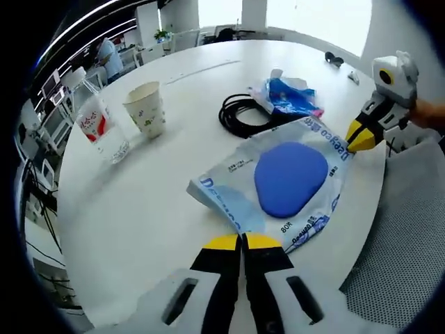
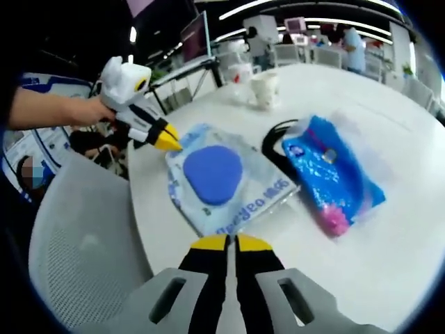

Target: Arrange the tabletop items into an orderly group along one side of the table until the central work area is clear of visible clutter.

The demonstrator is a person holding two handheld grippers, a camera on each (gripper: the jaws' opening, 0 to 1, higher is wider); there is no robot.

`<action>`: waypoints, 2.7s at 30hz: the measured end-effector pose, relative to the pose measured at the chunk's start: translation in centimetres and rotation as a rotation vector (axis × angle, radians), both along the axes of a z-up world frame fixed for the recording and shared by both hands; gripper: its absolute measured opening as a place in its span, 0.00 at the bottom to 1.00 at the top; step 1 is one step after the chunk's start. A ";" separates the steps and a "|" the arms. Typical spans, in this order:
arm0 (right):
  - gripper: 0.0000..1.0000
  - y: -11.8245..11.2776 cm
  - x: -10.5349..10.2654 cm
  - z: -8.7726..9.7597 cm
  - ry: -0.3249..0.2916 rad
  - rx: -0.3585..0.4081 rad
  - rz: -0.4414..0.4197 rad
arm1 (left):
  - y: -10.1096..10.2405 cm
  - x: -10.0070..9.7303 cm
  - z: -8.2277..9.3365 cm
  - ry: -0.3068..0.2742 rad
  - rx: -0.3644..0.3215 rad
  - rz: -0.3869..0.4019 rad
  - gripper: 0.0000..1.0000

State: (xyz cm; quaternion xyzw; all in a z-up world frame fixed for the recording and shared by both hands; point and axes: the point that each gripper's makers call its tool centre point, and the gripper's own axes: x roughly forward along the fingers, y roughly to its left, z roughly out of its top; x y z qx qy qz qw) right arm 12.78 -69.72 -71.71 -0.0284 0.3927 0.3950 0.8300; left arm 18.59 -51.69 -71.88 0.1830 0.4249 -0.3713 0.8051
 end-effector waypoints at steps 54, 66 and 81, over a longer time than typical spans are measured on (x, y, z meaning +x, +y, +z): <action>0.00 -0.8 2.3 7.2 -0.122 -0.045 0.053 | -1.4 0.6 7.8 -0.135 -0.152 0.105 0.00; 0.00 -0.8 3.1 8.3 -0.111 -0.022 0.009 | -1.3 2.1 8.7 -0.128 -0.221 0.107 0.00; 0.00 -3.2 4.6 11.3 -0.095 -0.040 -0.096 | -4.0 4.3 11.5 -0.121 -0.326 0.027 0.00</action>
